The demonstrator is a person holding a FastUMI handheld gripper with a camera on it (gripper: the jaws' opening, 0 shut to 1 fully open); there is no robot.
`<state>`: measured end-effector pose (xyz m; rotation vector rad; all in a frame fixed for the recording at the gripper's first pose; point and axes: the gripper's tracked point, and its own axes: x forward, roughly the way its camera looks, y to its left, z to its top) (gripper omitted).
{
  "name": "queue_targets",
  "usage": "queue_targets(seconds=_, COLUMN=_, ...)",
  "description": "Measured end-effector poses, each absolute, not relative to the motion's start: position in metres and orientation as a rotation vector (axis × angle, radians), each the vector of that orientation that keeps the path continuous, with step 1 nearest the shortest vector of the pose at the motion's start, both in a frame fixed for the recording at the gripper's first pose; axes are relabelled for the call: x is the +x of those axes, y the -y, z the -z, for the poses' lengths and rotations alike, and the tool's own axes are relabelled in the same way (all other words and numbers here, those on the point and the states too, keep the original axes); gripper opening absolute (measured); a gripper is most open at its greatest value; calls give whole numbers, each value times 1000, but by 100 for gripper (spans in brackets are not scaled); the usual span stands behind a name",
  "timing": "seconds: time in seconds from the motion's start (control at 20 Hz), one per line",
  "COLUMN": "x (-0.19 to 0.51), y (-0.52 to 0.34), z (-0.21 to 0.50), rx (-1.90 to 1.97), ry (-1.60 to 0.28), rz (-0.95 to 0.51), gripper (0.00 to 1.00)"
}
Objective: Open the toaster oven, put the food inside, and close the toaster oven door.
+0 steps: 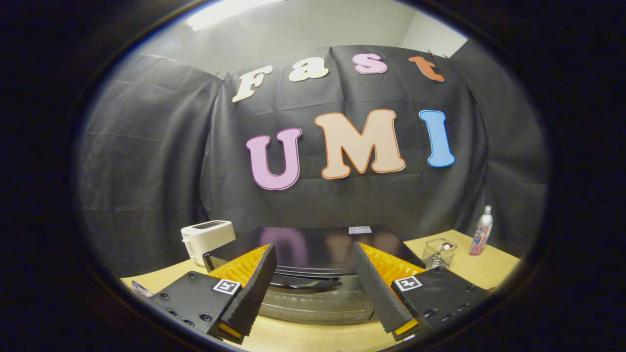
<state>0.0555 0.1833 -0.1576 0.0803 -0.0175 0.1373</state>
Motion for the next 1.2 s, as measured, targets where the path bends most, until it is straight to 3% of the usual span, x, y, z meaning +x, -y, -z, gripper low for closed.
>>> queue_targets(seconds=0.3, x=72, y=-193, z=190, rx=48, ry=-49, rz=-138, gripper=97)
queue_targets(seconds=0.7, x=69, y=-192, z=189, rx=111, ry=33, rz=-126, gripper=94)
queue_targets(seconds=1.2, x=-6, y=-191, z=210, rx=71, ry=26, rz=-122, gripper=91)
